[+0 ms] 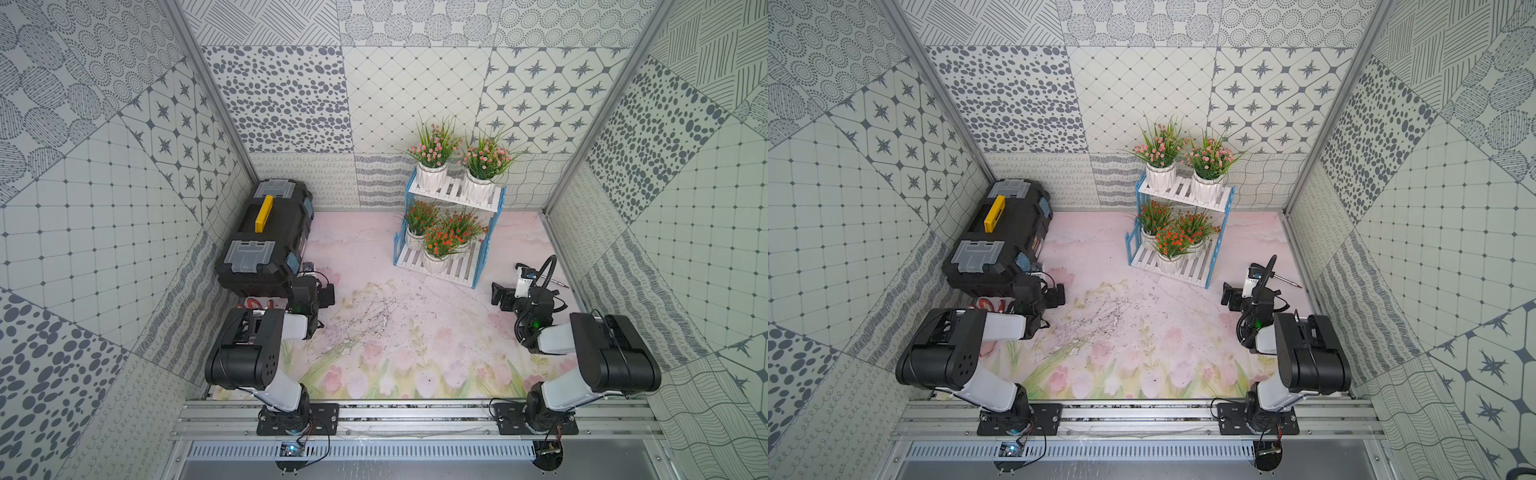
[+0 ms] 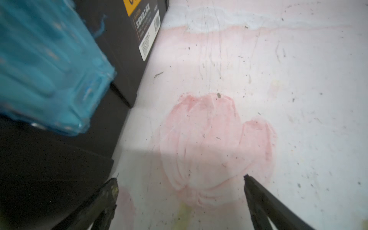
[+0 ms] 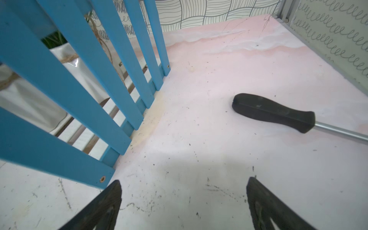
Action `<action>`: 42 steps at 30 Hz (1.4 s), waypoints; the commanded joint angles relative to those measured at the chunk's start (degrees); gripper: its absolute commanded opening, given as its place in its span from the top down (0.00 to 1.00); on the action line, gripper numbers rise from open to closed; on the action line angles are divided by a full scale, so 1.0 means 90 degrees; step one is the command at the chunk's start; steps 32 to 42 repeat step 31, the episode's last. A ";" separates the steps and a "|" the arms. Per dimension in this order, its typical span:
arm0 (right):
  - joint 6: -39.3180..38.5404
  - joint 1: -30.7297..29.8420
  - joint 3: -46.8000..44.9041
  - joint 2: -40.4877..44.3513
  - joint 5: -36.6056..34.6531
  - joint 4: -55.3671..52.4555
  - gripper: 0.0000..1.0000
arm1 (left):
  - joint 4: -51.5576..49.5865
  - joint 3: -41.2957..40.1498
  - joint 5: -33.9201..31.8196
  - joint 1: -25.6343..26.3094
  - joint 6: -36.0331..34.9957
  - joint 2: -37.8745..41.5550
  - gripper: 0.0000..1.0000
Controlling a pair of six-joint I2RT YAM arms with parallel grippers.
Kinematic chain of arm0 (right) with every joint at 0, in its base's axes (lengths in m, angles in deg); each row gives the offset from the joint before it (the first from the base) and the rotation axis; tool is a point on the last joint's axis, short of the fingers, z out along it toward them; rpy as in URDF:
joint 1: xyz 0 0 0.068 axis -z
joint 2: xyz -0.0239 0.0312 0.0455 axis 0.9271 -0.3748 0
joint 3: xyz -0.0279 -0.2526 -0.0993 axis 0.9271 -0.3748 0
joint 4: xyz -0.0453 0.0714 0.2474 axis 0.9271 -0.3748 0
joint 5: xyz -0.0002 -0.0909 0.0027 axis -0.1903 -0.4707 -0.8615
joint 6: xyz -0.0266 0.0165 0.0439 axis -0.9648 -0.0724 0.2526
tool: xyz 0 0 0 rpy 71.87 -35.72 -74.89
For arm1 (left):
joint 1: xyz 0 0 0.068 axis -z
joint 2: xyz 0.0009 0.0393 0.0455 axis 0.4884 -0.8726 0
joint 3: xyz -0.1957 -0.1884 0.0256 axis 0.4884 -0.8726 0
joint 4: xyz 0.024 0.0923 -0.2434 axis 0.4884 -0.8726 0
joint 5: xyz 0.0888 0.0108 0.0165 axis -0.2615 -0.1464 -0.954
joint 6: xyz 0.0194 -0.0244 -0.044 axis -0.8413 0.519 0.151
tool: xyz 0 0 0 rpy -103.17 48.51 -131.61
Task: Place the baby's breath potted plants on the rack by color
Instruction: Reset both arms
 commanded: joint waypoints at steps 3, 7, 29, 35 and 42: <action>-0.0244 -0.0215 0.0760 -0.0020 -0.0065 0.0198 0.02 | 0.1161 -0.0048 0.0102 -0.0097 -0.0098 -0.0018 0.01; -0.0404 -0.0405 0.0899 0.0018 -0.0285 -0.0184 0.02 | 0.1175 -0.0053 0.0087 -0.0095 -0.0115 -0.0022 0.01; -0.0454 -0.0414 0.0985 0.0085 -0.0284 -0.0452 0.02 | 0.1066 -0.0027 0.0107 -0.0099 -0.0066 0.0015 0.01; -0.0455 -0.0414 0.0973 0.0090 -0.0284 -0.0423 0.02 | 0.1064 -0.0028 0.0107 -0.0095 -0.0066 0.0008 0.01; -0.0455 -0.0414 0.0973 0.0090 -0.0284 -0.0423 0.02 | 0.1064 -0.0028 0.0107 -0.0095 -0.0066 0.0008 0.01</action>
